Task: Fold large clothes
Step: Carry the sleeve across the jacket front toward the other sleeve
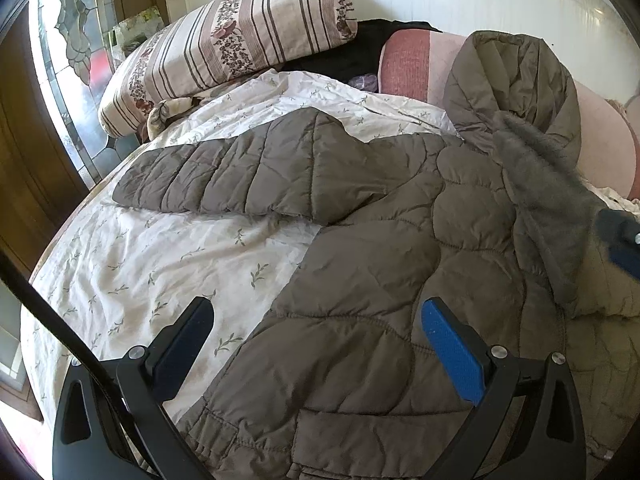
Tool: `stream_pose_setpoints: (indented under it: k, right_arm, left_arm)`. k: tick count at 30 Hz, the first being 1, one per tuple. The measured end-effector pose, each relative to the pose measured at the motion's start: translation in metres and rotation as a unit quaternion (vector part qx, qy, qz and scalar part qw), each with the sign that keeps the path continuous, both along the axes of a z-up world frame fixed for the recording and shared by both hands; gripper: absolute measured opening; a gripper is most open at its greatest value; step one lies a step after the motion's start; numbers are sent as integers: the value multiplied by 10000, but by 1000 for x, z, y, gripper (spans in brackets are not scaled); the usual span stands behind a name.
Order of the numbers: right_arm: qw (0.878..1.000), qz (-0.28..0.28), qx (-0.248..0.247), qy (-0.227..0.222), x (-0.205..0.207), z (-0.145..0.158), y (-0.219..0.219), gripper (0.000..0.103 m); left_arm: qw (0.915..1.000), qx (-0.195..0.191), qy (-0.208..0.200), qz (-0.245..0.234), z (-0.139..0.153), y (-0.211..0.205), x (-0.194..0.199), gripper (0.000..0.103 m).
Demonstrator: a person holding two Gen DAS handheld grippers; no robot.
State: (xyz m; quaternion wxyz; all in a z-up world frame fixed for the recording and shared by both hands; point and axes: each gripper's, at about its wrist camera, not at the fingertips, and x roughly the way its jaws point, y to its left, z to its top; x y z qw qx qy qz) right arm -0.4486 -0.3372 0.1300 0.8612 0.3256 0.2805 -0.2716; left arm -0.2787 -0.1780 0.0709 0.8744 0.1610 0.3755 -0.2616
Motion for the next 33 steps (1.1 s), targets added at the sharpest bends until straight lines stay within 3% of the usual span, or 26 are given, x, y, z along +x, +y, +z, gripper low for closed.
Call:
stream_pose_setpoints:
  k: [3, 6, 11, 14, 20, 24, 29, 33]
  right_arm:
    - [9991, -387, -149, -65, -27, 12, -16, 42]
    - [9935, -1023, -381, 330, -54, 14, -45, 42]
    - [9735, -1987, -290, 1095, -99, -15, -105, 42]
    - [9646, -2294, 21, 1303, -122, -42, -132, 42]
    - [9622, -2262, 471, 1439, -137, -87, -156, 43]
    - [9619, -2297, 329, 1445, -142, -72, -144, 45]
    - [9776, -1891, 193, 904, -140, -40, -94, 45]
    - [9830, -1603, 345, 828, -128, -41, -56, 47]
  left_arm:
    - [10000, 52, -7, -40, -2, -4, -2, 103]
    - [9999, 96, 7, -80, -5, -6, -3, 103]
    - [9997, 174, 143, -102, -12, -10, 0, 103]
    - [9994, 236, 241, -107, -17, -12, 1, 103]
    - [9981, 435, 407, -153, -30, -21, 3, 103]
    - [9980, 450, 408, -166, -31, -23, 2, 103]
    - [9983, 389, 414, -158, -26, -21, 2, 103]
    - [9981, 362, 459, -191, -20, -19, -2, 103]
